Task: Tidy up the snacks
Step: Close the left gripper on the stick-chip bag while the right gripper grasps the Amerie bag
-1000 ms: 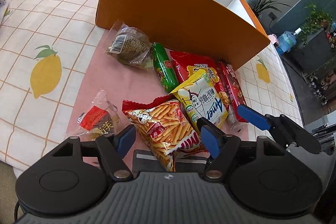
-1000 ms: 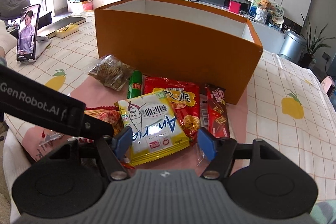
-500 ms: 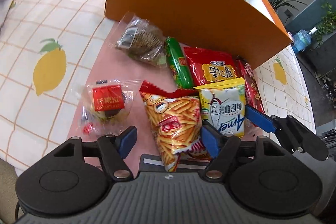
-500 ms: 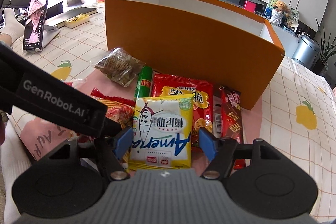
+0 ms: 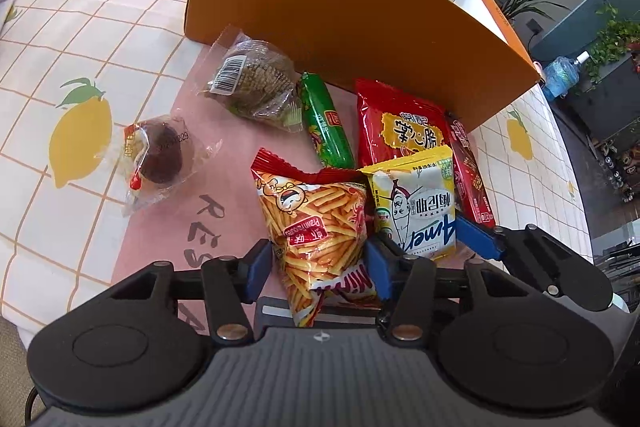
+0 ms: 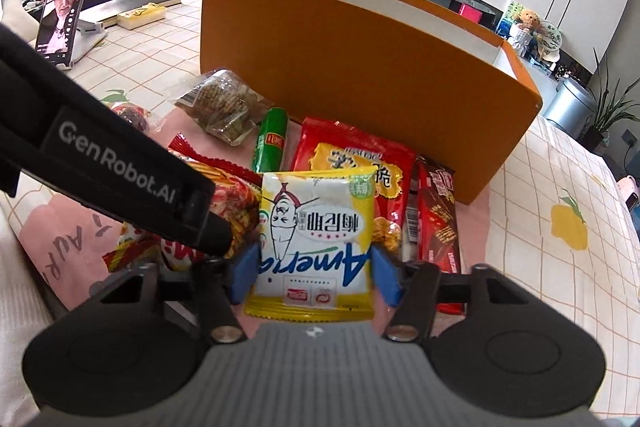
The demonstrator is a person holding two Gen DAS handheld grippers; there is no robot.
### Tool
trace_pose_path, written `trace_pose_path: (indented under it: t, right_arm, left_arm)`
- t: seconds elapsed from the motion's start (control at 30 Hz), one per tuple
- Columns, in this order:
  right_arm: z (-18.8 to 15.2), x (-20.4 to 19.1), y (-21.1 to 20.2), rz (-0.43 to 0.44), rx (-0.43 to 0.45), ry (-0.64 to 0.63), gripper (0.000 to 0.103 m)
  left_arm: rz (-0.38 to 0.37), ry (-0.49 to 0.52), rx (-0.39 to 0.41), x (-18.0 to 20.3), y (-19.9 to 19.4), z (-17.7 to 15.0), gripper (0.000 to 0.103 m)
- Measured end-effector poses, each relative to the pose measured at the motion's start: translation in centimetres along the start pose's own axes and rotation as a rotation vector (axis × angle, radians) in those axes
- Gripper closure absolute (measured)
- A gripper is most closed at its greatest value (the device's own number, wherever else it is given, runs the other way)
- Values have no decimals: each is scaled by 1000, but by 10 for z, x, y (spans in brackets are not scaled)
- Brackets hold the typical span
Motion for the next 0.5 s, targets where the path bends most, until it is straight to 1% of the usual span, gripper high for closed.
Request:
trace_pose_path:
  t: [0.17,0.3,0.5]
  right_arm:
    - [2,4,-5,8,27,32,52]
    - [4,10,-14,8,60,64,52]
    - [4,24,-29,3,88,135,52]
  left_arm:
    - [-13,1,15,1,-2,0,56]
    - [-15,11,43,2,-10,1,58]
    - [-47,37,117,13,-31,7,59]
Point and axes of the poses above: each gripper's, at about its wrist camera, not at the fingertips, and y roughly the way its jaws point, x to its right, z to its top, the point moved 8 cm from there along y, roughly the way its jaws point, and after that the axes turned 4 degrees about -z, right-handed, at the moved point
